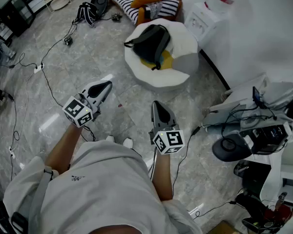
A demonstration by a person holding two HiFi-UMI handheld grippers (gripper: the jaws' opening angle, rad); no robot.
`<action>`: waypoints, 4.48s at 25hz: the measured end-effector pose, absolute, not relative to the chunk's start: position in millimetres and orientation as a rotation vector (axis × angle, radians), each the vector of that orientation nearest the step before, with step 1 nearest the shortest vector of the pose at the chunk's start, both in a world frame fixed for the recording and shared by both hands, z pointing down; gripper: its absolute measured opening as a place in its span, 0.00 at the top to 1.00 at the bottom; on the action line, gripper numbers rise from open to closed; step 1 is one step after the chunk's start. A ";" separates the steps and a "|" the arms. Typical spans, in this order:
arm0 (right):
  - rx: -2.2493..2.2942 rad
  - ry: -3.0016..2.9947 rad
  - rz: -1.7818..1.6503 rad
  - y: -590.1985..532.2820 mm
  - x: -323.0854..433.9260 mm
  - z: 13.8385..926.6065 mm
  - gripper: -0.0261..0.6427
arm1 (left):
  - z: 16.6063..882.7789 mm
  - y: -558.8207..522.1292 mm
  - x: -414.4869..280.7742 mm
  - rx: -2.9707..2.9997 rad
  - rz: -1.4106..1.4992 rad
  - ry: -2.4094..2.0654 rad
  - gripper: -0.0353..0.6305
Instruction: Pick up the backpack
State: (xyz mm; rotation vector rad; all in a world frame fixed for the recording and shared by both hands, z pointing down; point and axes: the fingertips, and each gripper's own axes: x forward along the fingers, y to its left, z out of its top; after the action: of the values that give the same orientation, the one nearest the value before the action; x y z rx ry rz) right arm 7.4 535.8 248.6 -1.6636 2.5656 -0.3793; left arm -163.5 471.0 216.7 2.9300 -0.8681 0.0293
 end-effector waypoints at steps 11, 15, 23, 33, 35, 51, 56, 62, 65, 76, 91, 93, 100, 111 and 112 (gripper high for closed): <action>-1.654 2.579 -0.362 547.1 -2.4 241.0 0.95 | 216.2 481.7 -178.4 2.942 0.031 -0.903 0.94; -1.624 2.594 -0.346 549.0 -6.6 234.1 0.95 | 215.1 484.1 -182.1 2.926 0.010 -0.917 0.94; -1.579 2.638 -0.362 552.8 -9.1 236.3 0.95 | 216.7 491.4 -183.5 2.913 0.003 -0.969 0.94; -1.536 2.664 -0.398 537.5 -17.0 241.6 0.95 | 220.8 479.1 -197.8 2.890 -0.004 -1.016 0.94; -1.538 2.663 -0.398 531.3 -19.0 243.3 0.95 | 222.3 471.2 -198.0 2.891 -0.017 -1.007 0.94; -1.616 2.605 -0.397 434.6 -23.4 242.1 0.95 | 229.0 365.7 -191.8 2.923 0.003 -0.885 0.94; -1.643 2.583 -0.419 402.9 -29.9 245.0 0.95 | 230.7 332.0 -199.6 2.924 -0.005 -0.857 0.94; -1.662 2.589 -0.421 364.5 -46.7 243.1 0.95 | 232.5 290.0 -218.7 2.910 -0.009 -0.851 0.94; -1.682 2.590 -0.426 347.3 -51.7 245.0 0.95 | 235.1 270.3 -224.6 2.905 -0.009 -0.842 0.94; -1.734 2.564 -0.411 288.1 -71.3 242.6 0.95 | 237.1 206.8 -243.2 2.920 -0.017 -0.780 0.94; -1.759 2.541 -0.419 248.0 -98.5 240.3 0.95 | 240.2 166.3 -281.6 2.908 -0.032 -0.791 0.94; -1.756 2.544 -0.426 244.9 -98.3 241.4 0.95 | 241.5 164.1 -281.5 2.902 -0.031 -0.795 0.94; -1.729 2.556 -0.459 232.0 -97.3 252.3 0.95 | 248.7 155.8 -274.2 2.892 -0.020 -0.799 0.94; -1.714 2.555 -0.471 184.7 -62.7 258.9 0.95 | 254.1 114.5 -242.2 2.896 0.014 -0.806 0.94; -1.710 2.556 -0.475 179.3 -57.8 259.7 0.95 | 254.6 109.7 -237.5 2.894 0.018 -0.808 0.94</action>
State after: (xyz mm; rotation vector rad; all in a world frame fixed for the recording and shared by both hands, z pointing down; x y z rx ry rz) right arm -57.8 179.3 259.7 -1.7097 2.5555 -0.4747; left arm -237.5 109.7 254.6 2.8936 -0.8077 0.0182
